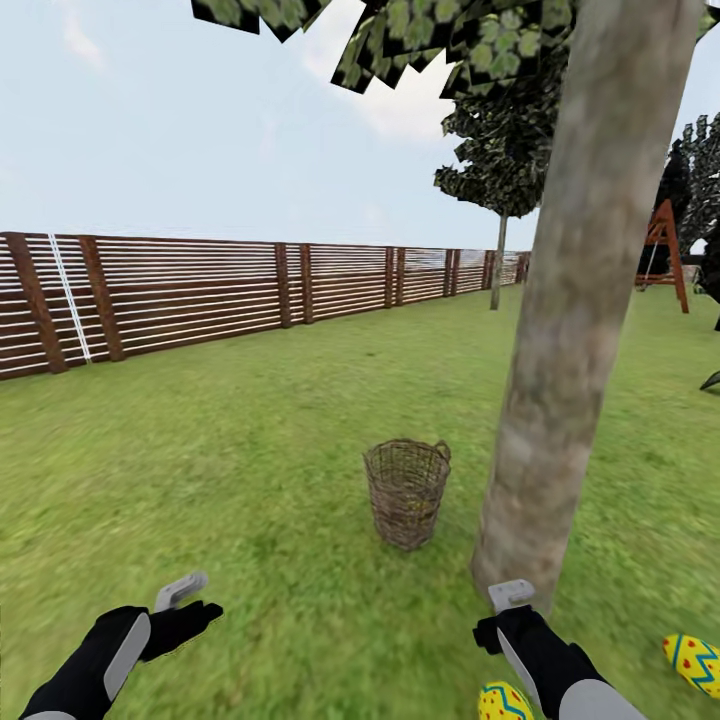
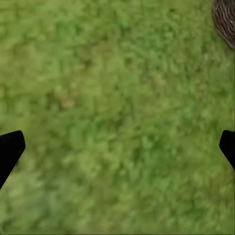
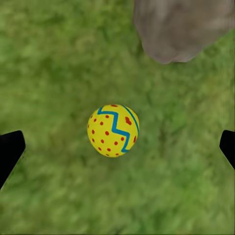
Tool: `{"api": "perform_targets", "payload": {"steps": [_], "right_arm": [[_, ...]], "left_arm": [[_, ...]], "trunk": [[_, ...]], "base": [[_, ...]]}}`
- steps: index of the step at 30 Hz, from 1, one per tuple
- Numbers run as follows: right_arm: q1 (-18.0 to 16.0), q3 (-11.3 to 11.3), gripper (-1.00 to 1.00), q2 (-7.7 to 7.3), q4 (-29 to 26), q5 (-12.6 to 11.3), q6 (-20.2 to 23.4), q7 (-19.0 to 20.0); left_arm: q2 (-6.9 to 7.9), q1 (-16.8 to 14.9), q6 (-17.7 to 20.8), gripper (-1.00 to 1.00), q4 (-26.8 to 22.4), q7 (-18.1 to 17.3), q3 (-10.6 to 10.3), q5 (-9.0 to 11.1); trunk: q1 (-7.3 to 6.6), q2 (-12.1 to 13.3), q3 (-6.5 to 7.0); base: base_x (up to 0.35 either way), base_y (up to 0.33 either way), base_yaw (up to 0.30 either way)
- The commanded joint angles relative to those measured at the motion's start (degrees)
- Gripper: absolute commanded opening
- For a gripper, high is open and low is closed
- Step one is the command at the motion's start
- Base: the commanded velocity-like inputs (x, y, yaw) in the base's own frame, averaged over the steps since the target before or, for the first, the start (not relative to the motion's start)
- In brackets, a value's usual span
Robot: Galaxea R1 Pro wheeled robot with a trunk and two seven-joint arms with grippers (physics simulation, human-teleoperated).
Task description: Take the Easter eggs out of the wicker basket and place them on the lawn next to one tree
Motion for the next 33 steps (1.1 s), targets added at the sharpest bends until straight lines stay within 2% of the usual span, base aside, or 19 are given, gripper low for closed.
{"api": "perform_targets", "payload": {"steps": [1, 8, 12, 15, 18, 33], "right_arm": [[0.0, 0.2, 1.00, -0.02, -0.1, 0.4, 0.4, 0.0], [0.0, 0.2, 1.00, -0.02, -0.1, 0.4, 0.4, 0.0], [0.0, 0.2, 1.00, -0.02, -0.1, 0.4, 0.4, 0.0], [0.0, 0.2, 1.00, -0.02, -0.1, 0.4, 0.4, 0.0], [0.0, 0.2, 1.00, -0.02, -0.1, 0.3, 0.4, 0.0], [0.0, 0.2, 1.00, -0.09, -0.1, 0.4, 0.3, 0.1]], "left_arm": [[-0.02, 0.0, 0.3, 1.00, 0.0, -0.2, 0.2, 0.0], [0.05, 0.0, 0.3, 1.00, 0.0, -0.2, 0.3, 0.2], [0.12, 0.0, 0.2, 1.00, 0.0, -0.2, 0.3, 1.9], [0.08, 0.0, 0.3, 1.00, 0.0, -0.3, 0.3, 2.4], [0.12, 0.0, 0.4, 1.00, 0.1, -0.3, 0.2, 2.5], [0.08, 0.0, 0.4, 1.00, 0.1, -0.2, 0.1, 2.4]], "trunk": [[-0.21, 0.4, 0.12], [-1.74, 3.2, 1.37], [-2.62, 4.8, 2.09], [-3.28, 6.0, 2.63], [-3.28, 6.0, 2.63], [-6.58, 12.0, 5.32]], "base": [[0.179, 0.279, 0.000], [0.038, 0.321, 0.000], [0.002, 0.336, 0.000], [0.000, 0.343, 0.000], [0.000, 0.344, -0.047], [0.000, 0.345, -0.285]]}}
